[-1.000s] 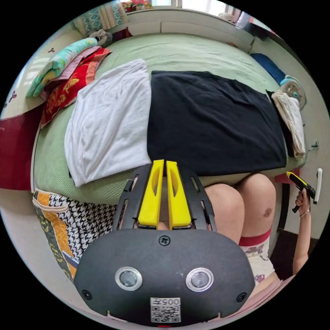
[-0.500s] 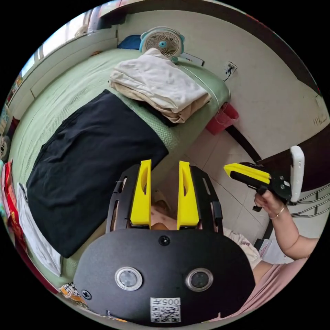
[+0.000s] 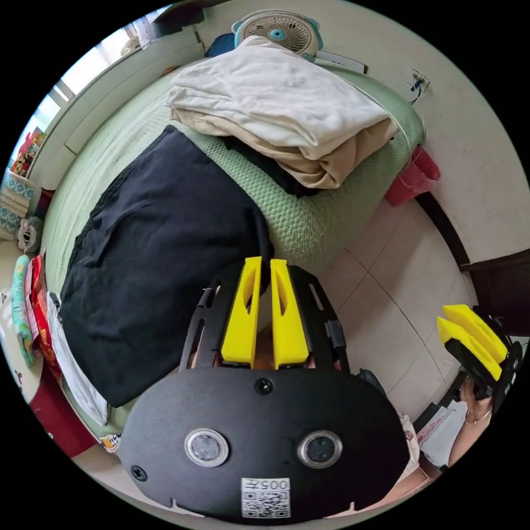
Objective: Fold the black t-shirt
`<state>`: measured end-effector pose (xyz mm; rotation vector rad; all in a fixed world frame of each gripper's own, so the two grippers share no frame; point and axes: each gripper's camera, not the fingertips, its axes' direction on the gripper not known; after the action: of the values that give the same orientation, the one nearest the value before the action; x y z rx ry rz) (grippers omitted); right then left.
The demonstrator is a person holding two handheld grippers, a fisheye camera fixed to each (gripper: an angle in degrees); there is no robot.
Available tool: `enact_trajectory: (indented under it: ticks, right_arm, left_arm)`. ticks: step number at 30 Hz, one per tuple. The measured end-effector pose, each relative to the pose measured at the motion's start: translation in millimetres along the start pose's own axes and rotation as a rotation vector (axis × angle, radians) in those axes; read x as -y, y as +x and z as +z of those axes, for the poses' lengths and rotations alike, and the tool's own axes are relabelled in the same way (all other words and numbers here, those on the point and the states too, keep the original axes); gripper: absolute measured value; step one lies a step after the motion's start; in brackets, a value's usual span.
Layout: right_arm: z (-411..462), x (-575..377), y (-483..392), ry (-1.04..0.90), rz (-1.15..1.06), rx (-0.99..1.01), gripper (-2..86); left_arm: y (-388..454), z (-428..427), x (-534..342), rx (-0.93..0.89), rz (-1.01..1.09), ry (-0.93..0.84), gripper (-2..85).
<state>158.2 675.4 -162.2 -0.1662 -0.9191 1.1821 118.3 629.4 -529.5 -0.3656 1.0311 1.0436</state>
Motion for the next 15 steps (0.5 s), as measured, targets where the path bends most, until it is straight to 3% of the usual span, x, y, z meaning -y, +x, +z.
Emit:
enact_trajectory:
  ticks: [5,10,15]
  right_arm:
    - [-1,53,-8,0.031,-0.07,0.06,7.0]
    - [3,150,-28,0.028,-0.15,0.26,11.3]
    - [57,261,-48,-0.126,-0.102,0.378,12.9]
  left_arm:
    - [-45,-32,-27,-0.166,-0.054,0.088,4.4]
    - [-79,-50,-50,-0.207,-0.087,0.15,4.4]
    - [-109,-55,-68,-0.248,-0.117,0.177,4.3]
